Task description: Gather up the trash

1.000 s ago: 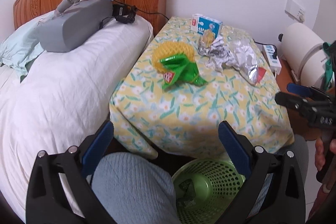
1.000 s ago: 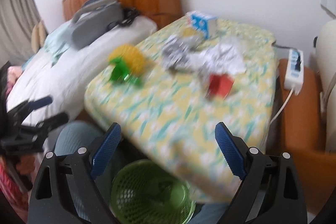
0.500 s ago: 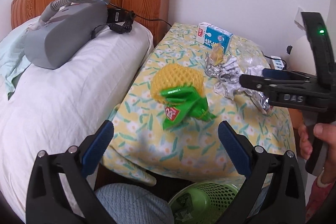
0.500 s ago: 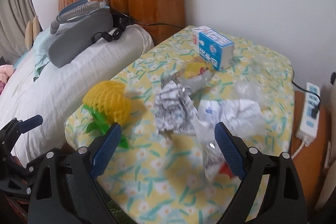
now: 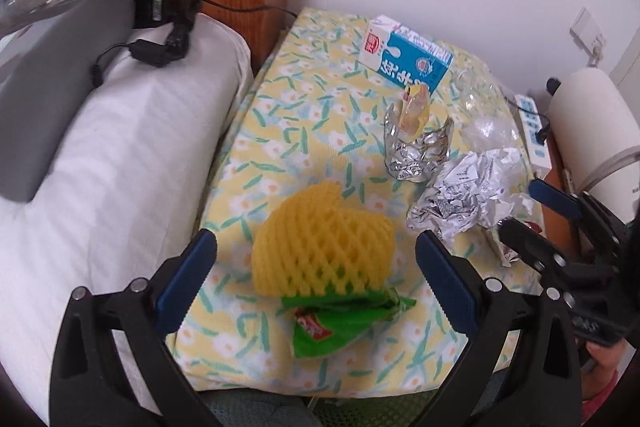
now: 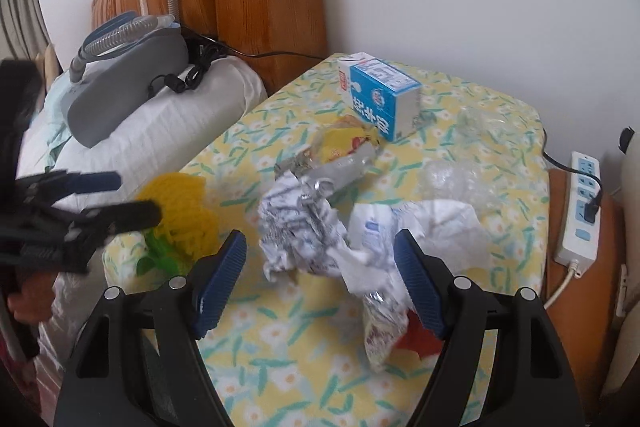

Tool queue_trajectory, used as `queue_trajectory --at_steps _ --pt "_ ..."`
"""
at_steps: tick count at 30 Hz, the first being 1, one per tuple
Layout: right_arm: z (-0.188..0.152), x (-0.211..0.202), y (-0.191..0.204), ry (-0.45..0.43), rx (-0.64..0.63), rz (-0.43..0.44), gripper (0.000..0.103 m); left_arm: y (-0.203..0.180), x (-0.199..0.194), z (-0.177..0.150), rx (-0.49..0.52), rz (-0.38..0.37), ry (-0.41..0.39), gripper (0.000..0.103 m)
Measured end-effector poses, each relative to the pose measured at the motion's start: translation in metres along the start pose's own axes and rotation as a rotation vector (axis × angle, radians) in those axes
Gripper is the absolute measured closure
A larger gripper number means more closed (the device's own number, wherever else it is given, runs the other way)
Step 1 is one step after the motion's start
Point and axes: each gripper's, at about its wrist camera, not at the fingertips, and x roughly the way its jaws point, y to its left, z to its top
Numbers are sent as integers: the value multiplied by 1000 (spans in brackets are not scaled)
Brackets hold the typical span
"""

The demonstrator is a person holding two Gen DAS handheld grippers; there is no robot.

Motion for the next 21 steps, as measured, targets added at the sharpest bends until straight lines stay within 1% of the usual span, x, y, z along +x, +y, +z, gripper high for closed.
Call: queue_trajectory --at_steps 2,4,5,7,8,10,12,14,17,21 --pt "-7 -5 -2 -1 -1 27 27 -6 8 4 40 0 36 10" --pt "-14 -9 1 -3 -18 79 27 -12 13 6 70 0 70 24" --pt "-16 -10 2 -2 -26 98 27 -14 16 7 86 -7 87 27" --pt "-24 -9 10 9 -63 159 27 -18 19 9 105 -5 101 39" --pt "-26 -8 14 14 -80 173 27 -18 22 10 108 -6 112 42" --pt "-31 -3 27 29 -142 197 27 -16 26 13 97 -28 137 55" --pt "-34 5 43 42 -205 232 27 -10 31 17 74 -54 163 62" --pt "-34 16 59 49 -261 257 27 -6 33 19 52 -73 167 65" --pt "-29 30 79 46 -325 252 27 2 35 23 18 -92 169 68" --pt "-19 46 94 40 -357 239 28 12 33 27 -21 -109 147 70"
